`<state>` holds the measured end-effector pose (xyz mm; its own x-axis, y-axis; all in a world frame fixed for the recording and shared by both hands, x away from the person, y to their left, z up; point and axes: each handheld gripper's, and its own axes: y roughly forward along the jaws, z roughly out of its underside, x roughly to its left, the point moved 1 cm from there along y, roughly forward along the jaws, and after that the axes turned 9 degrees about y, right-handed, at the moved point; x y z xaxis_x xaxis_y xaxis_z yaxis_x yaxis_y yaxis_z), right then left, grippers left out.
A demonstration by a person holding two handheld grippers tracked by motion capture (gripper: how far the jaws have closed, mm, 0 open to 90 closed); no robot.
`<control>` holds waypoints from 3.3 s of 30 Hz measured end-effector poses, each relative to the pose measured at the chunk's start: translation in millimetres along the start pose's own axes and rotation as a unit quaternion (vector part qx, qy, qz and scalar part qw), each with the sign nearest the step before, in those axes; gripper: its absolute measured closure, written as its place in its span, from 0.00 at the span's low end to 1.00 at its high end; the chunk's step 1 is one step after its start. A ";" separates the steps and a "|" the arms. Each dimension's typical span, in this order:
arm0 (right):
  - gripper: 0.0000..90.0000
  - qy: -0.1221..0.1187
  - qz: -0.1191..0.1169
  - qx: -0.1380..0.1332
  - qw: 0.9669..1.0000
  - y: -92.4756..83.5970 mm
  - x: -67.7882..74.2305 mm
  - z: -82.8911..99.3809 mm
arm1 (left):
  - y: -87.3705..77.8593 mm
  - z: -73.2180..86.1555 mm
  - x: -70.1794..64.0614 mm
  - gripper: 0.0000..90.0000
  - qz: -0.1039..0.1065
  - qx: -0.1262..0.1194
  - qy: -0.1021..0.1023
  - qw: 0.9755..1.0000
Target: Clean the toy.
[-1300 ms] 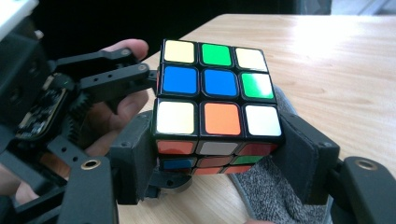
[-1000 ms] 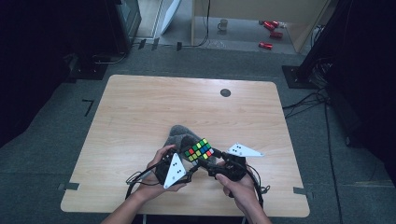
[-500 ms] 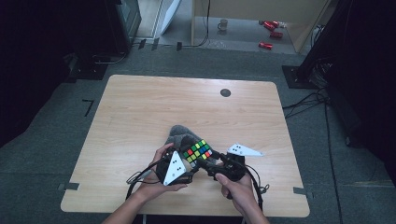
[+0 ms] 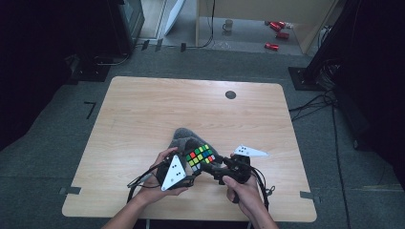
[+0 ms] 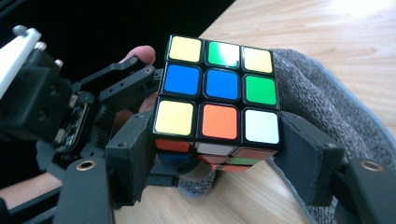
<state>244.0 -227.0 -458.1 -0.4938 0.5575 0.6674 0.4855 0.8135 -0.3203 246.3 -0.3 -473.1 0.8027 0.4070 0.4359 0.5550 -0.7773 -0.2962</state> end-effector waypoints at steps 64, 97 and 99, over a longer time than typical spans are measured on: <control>0.94 -0.138 0.227 -0.051 0.963 82.7 -9.1 -8.0 | -92.2 46.5 50.4 0.39 -0.037 0.015 -0.133 0.990; 0.95 -0.118 0.056 -0.082 0.988 -23.7 28.2 -1.1 | 5.1 -5.5 28.8 0.39 0.126 0.011 -0.085 0.988; 0.95 -0.119 0.043 -0.083 0.988 -24.8 31.8 -0.7 | 6.2 -5.0 28.2 0.39 0.127 0.014 -0.084 0.988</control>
<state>216.8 -229.6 -428.5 -0.5925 0.6623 0.4586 0.6342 0.7345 -0.2414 271.3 3.9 -458.4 0.9404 0.2764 0.1983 0.3353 -0.8518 -0.4025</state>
